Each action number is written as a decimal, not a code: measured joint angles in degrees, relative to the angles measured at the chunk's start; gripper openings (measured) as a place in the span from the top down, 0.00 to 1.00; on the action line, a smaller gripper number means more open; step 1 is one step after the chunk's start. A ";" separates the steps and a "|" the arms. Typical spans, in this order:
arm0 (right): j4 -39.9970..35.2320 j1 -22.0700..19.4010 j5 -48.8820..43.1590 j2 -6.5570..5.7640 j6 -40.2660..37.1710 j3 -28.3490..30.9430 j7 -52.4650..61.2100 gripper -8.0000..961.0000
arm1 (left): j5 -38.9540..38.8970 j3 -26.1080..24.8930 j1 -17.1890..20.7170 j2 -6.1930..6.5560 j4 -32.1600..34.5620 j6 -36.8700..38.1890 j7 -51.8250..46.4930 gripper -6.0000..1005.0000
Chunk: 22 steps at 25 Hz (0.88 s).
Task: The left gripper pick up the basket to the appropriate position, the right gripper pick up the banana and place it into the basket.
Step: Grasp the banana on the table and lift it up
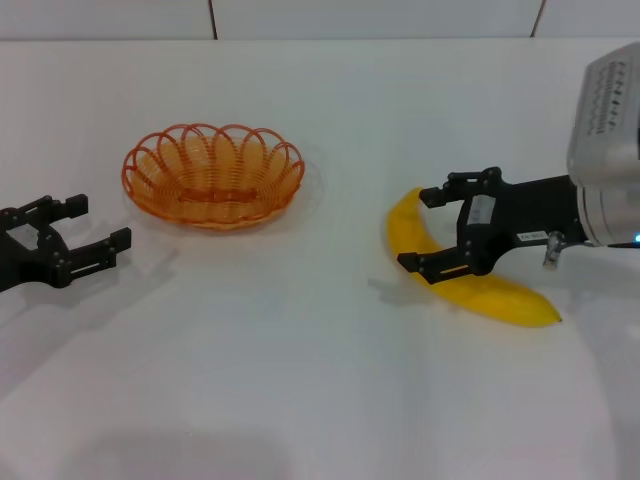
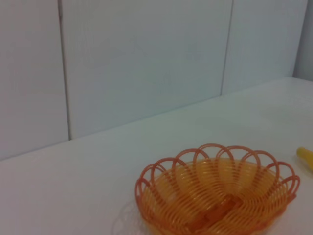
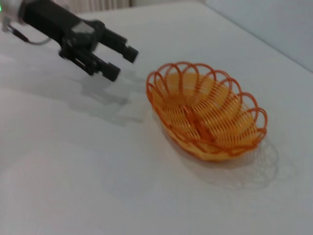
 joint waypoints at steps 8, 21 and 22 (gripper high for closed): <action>-7.50 0.14 -10.92 0.02 0.38 -5.54 12.60 0.15 | -0.07 -0.01 -0.01 0.02 -0.01 0.05 0.04 0.20; -10.25 1.75 -20.33 -0.05 0.02 -12.36 21.27 0.16 | 0.11 0.00 -0.43 -0.17 -0.19 0.05 -0.31 0.20; -10.20 1.78 -20.47 -0.05 0.19 -12.39 21.38 0.16 | 0.14 0.00 -0.50 -0.22 -0.18 0.05 -0.28 0.20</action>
